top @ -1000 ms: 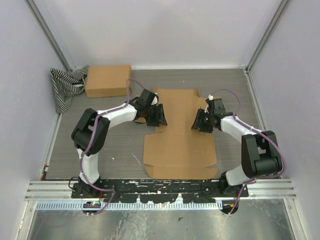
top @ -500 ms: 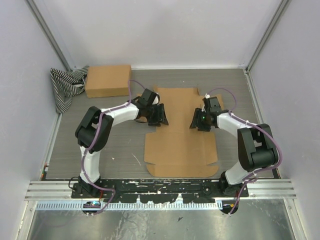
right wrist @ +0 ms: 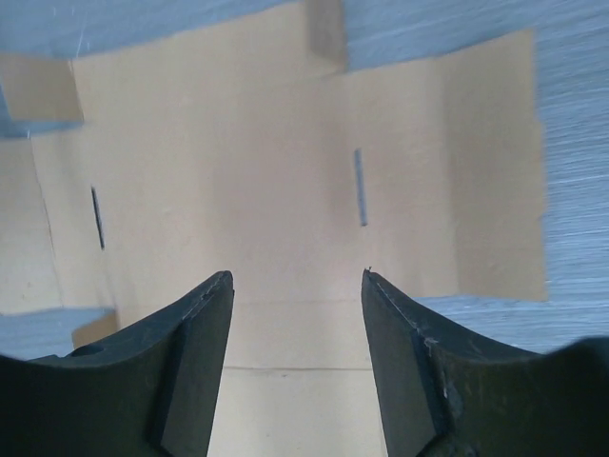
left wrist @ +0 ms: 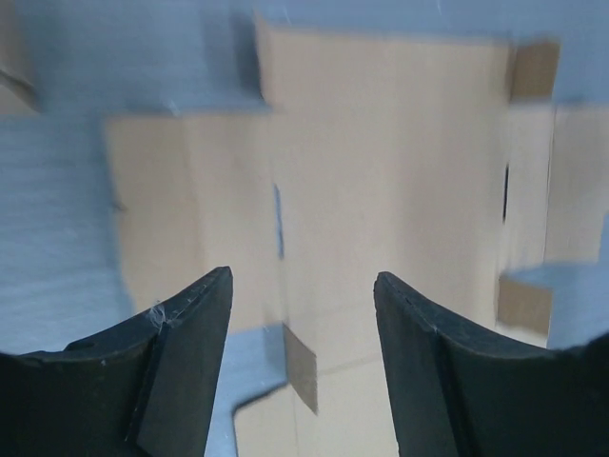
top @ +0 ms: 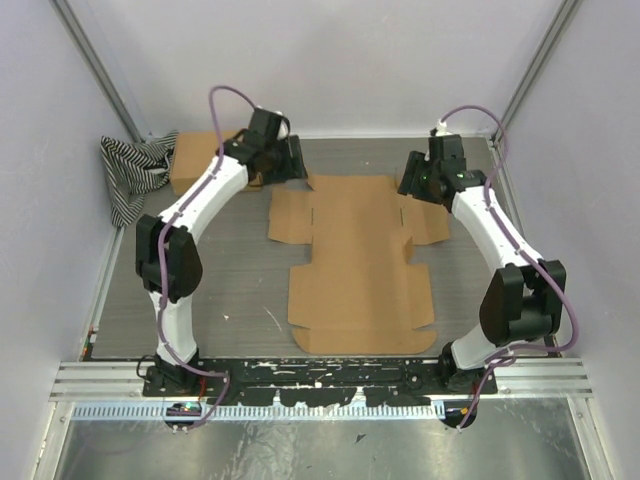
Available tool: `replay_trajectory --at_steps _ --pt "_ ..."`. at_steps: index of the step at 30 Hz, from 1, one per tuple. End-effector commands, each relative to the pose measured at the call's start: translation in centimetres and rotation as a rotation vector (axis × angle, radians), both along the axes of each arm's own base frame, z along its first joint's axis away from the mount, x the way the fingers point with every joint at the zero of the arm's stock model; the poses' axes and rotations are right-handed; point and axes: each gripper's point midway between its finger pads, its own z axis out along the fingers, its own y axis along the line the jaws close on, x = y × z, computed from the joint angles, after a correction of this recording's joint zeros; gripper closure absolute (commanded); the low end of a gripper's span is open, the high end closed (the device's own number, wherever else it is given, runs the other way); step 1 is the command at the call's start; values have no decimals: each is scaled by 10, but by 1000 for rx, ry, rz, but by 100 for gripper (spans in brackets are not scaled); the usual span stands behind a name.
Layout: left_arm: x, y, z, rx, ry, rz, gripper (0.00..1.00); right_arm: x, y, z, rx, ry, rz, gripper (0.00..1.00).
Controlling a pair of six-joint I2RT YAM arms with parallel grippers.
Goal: Fold the paper box
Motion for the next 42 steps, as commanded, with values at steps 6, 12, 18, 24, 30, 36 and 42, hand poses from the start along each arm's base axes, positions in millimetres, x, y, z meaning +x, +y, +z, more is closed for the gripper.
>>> replay_trajectory --at_steps 6,12,18,24,30,36,42 --pt "70 9 -10 93 33 30 35 -14 -43 18 -33 -5 -93 38" --pt "90 -10 -39 54 64 23 38 -27 -40 10 -12 11 -77 39" --pt "94 -17 -69 44 93 39 40 -29 -38 10 0 8 -66 39" --pt "99 -25 -87 62 76 56 43 -27 -33 10 17 6 -50 40" --pt "116 -29 -91 74 8 92 49 -27 -33 14 20 -4 -43 40" --pt "127 -30 -102 79 -13 123 59 -27 -32 16 23 -11 -40 41" --pt "129 -29 -102 89 -34 129 91 -26 -33 16 17 -12 -43 41"
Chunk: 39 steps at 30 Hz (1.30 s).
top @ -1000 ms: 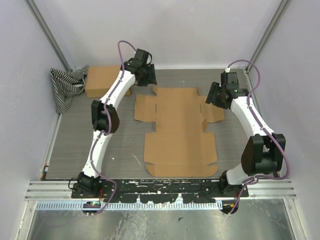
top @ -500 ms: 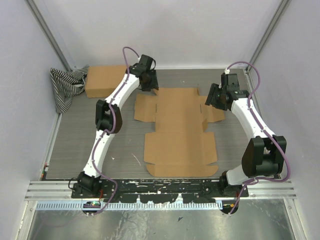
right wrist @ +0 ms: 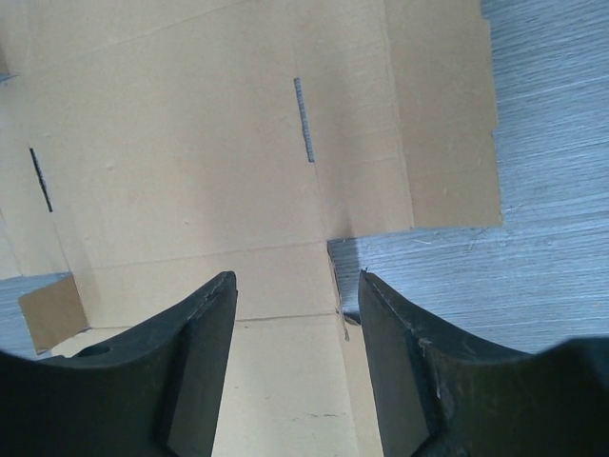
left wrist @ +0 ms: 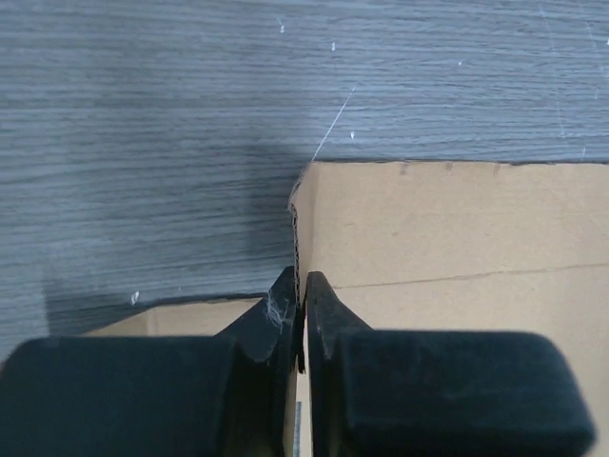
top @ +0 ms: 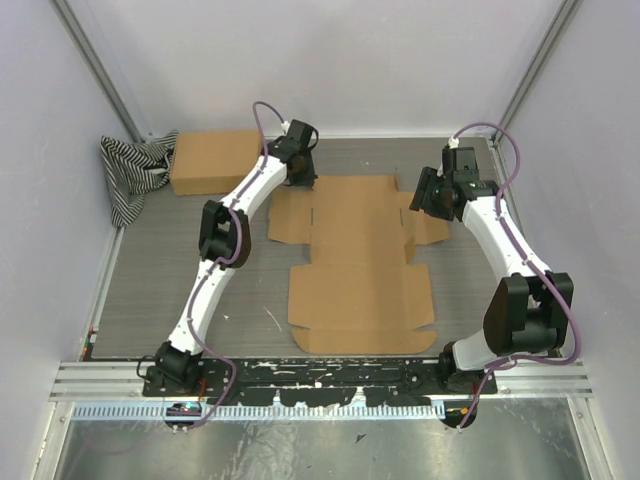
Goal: Fold the paper box
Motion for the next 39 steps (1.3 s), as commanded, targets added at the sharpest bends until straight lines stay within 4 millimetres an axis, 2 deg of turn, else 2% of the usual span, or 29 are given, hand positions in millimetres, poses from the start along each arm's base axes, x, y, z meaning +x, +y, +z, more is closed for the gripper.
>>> replay_trajectory --at_steps 1,6,11,14,15,19,22,25,32,39 --pt "16 -3 23 -7 -96 6 97 9 2 28 2 -97 13 41" --pt "14 3 57 85 -205 -29 100 20 1 26 -10 -86 5 41" --pt "8 9 103 146 -357 -69 100 41 -1 41 -23 -100 6 40" --pt "-1 9 135 174 -478 -86 100 51 1 52 -25 -113 21 40" --pt "-5 9 151 171 -524 -91 100 53 2 55 -26 -115 28 40" --pt "-20 7 186 166 -670 -128 100 61 3 68 -37 -131 62 40" --pt "-35 3 203 178 -785 -162 100 63 5 78 -41 -146 86 40" --pt "-50 -2 207 200 -868 -198 100 59 10 92 -30 -157 120 40" --pt "-67 -9 211 219 -982 -205 99 39 10 121 -29 -198 133 40" --pt "-84 -2 212 186 -1085 -154 100 37 8 122 -35 -176 129 41"
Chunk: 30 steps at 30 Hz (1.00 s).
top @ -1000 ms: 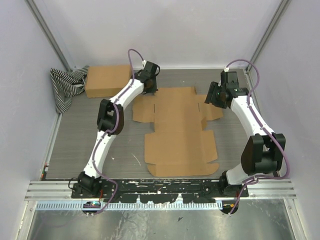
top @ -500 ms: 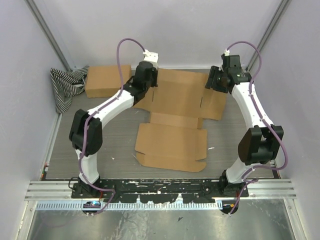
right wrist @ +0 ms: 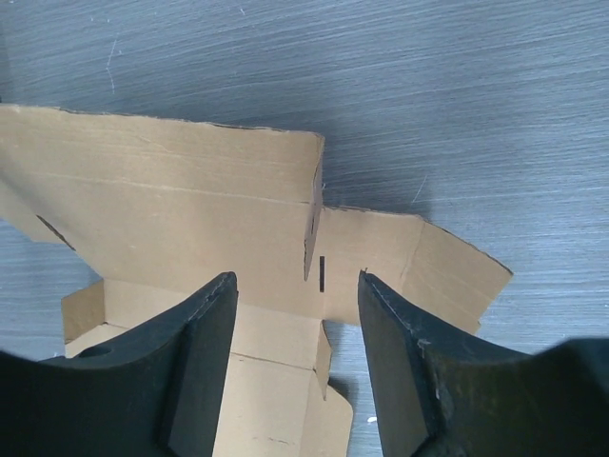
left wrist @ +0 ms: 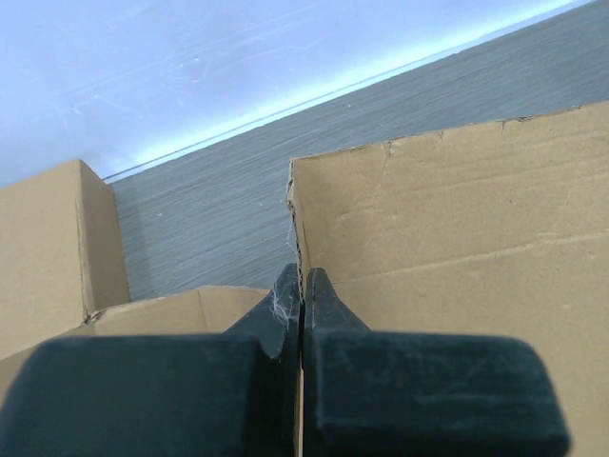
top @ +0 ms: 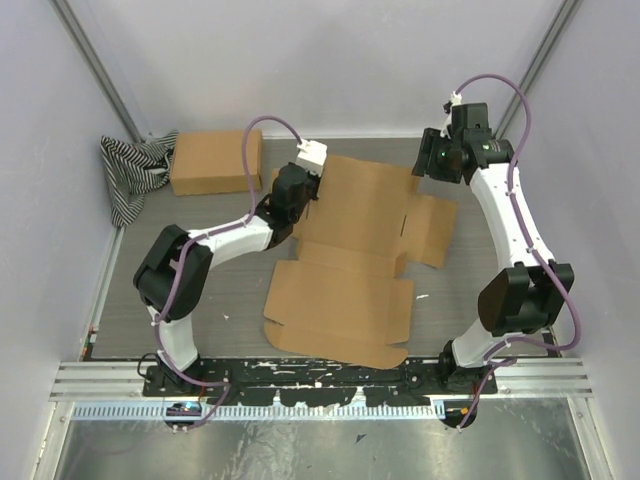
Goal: Fold the paper box
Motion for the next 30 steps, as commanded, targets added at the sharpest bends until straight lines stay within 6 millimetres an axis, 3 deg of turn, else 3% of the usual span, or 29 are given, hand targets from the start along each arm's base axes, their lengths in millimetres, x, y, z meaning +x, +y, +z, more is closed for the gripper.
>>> replay_trajectory --at_steps 1,15,26,28,30 --pt "-6 9 65 -118 -215 38 99 -2 3 35 6 -77 23 42" --pt "-33 19 81 -162 -393 35 100 6 11 24 41 -30 49 53" --pt "-38 16 81 -147 -432 39 99 0 14 -2 46 58 70 91" --pt "-37 17 81 -142 -434 60 93 0 15 -5 47 64 76 99" --pt "-36 22 84 -145 -434 114 70 2 13 -4 43 53 67 99"
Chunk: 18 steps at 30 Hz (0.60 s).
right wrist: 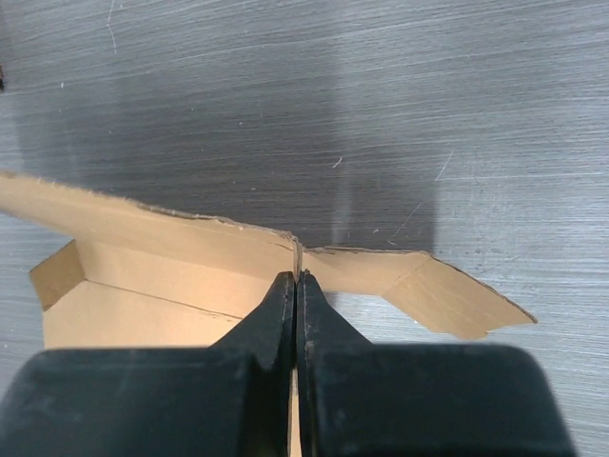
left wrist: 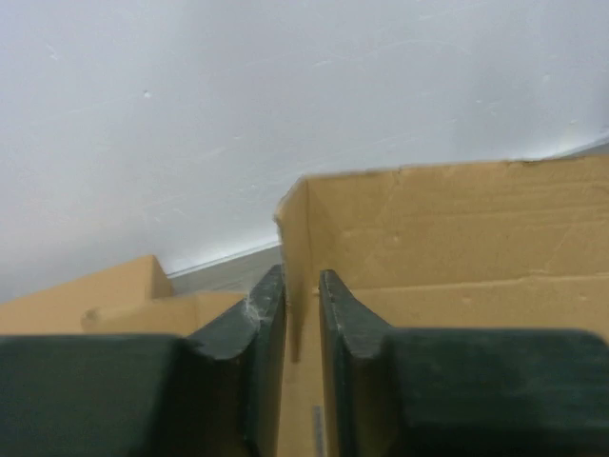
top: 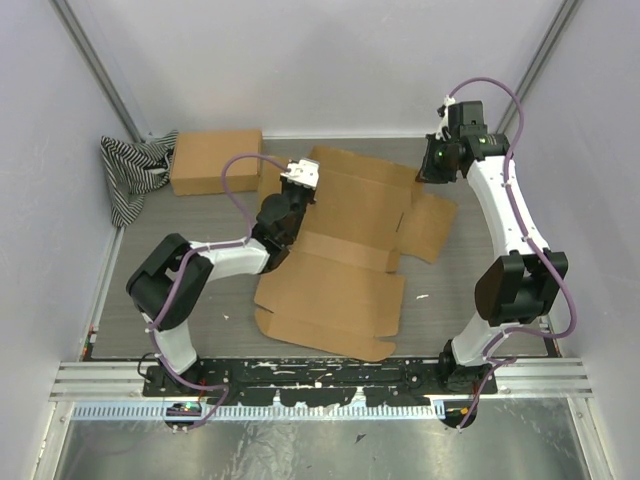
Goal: Fold the paper box
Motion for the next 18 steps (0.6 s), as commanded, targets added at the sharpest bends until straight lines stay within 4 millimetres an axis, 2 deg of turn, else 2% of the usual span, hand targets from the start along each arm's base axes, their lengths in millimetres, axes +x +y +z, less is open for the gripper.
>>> replay_trajectory --at_steps 1,4,6,9,10,12,16,18 --pt "-3 13 32 -71 -74 103 58 6 1 10 2 -46 5 99" --pt "-9 18 43 -61 -75 148 33 19 -4 18 -17 -107 -40 99" --pt "-17 15 53 -28 -58 150 27 28 -6 24 -25 -152 -64 99" --pt "-25 13 62 3 29 141 23 44 -2 33 -42 -230 -68 99" --pt "-27 18 74 -23 56 153 23 49 0 37 -49 -268 -64 99" --pt "-31 29 73 -14 143 199 22 60 5 40 -62 -330 -57 99" --pt "-38 53 95 -42 271 245 22 78 9 47 -56 -429 -67 99" --pt "-35 66 94 -67 396 230 24 82 10 46 -45 -461 -76 99"
